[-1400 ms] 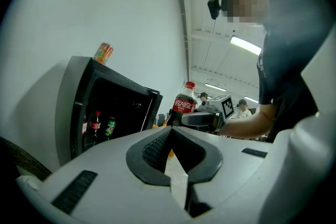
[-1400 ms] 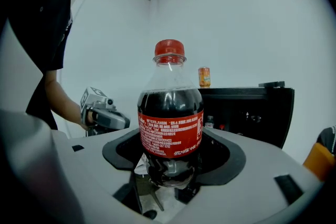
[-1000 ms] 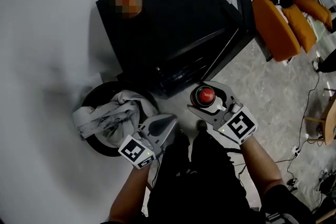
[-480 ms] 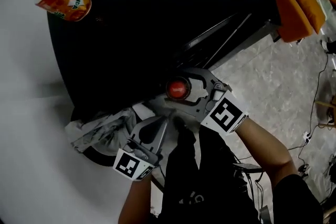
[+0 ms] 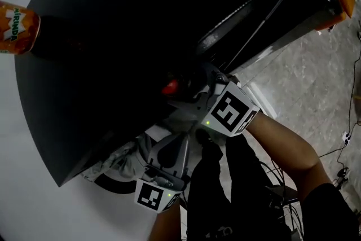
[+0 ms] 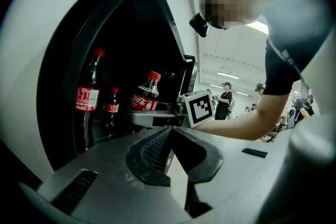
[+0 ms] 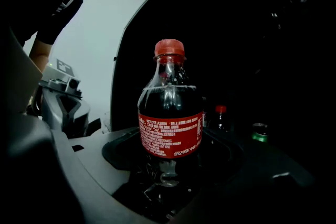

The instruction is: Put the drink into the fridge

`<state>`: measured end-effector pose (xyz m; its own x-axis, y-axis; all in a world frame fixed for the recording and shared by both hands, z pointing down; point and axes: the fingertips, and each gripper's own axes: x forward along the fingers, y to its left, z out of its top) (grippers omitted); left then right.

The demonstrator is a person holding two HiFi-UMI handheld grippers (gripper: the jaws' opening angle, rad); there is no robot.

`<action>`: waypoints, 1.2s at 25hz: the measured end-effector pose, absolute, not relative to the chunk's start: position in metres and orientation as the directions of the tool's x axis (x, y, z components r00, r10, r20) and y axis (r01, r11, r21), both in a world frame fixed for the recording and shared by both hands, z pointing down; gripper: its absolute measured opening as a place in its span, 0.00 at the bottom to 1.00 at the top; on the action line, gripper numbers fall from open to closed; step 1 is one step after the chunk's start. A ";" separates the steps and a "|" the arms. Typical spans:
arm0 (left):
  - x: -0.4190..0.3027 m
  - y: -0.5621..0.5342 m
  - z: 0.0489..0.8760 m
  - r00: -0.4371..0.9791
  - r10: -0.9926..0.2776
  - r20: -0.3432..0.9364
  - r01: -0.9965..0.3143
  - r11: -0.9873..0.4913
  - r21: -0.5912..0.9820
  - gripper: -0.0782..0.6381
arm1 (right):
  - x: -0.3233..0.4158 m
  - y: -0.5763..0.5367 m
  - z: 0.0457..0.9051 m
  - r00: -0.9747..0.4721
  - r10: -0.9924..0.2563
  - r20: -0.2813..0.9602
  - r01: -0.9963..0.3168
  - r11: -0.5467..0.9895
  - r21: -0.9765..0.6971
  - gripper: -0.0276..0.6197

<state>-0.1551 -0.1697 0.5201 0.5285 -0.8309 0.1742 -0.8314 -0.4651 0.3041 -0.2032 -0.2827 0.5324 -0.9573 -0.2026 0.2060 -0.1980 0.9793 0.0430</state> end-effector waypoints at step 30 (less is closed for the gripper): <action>-0.149 -0.178 0.549 0.553 -0.815 0.174 -0.814 -0.483 0.323 0.12 | -0.229 -0.343 0.602 -0.933 -0.249 0.259 -0.248 0.968 0.038 0.55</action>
<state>-0.1487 -0.1781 0.5494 0.5530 -0.8147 0.1743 -0.8137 -0.4832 0.3232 -0.2286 -0.3429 0.6020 -0.9332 -0.2488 0.2591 -0.2475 0.9681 0.0381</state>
